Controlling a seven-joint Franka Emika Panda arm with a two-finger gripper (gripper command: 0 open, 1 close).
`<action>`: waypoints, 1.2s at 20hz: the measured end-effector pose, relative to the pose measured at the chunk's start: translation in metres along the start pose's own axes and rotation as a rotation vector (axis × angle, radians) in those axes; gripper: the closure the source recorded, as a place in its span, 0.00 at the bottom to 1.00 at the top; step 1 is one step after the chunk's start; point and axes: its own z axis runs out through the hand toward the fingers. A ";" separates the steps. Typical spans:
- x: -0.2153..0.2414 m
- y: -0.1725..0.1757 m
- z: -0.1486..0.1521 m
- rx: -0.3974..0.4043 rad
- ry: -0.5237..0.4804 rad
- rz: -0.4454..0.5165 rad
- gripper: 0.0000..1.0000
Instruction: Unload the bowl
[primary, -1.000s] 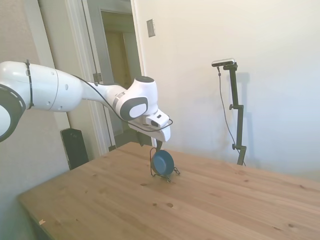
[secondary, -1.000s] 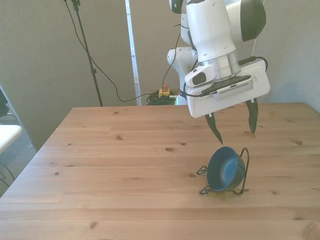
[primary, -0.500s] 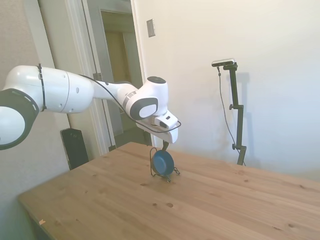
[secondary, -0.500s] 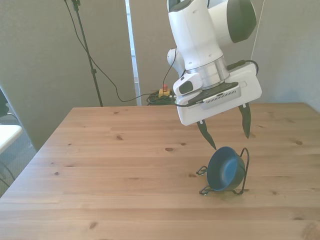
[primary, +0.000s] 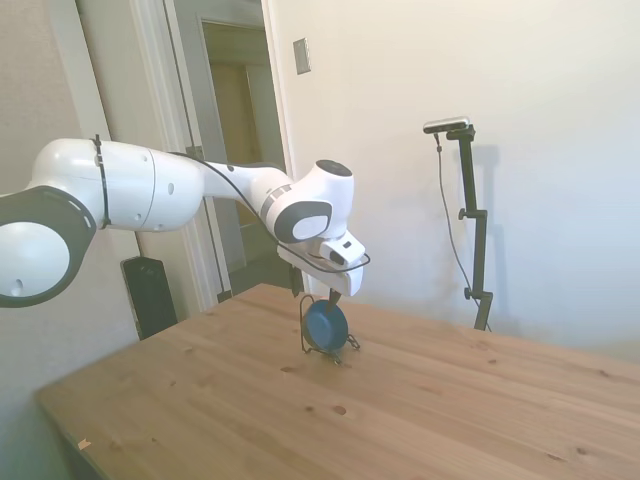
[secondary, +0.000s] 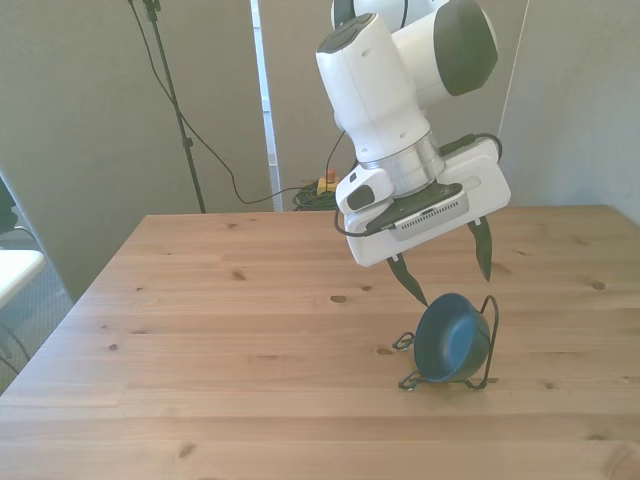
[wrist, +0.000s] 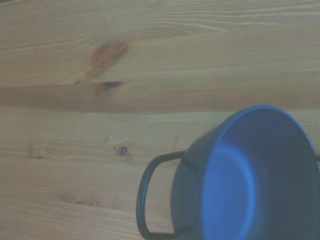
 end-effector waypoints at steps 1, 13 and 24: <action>0.001 0.001 0.004 -0.003 -0.011 0.000 0.00; 0.012 0.006 0.020 -0.017 -0.057 -0.011 0.00; 0.011 0.003 0.022 -0.023 -0.084 -0.026 1.00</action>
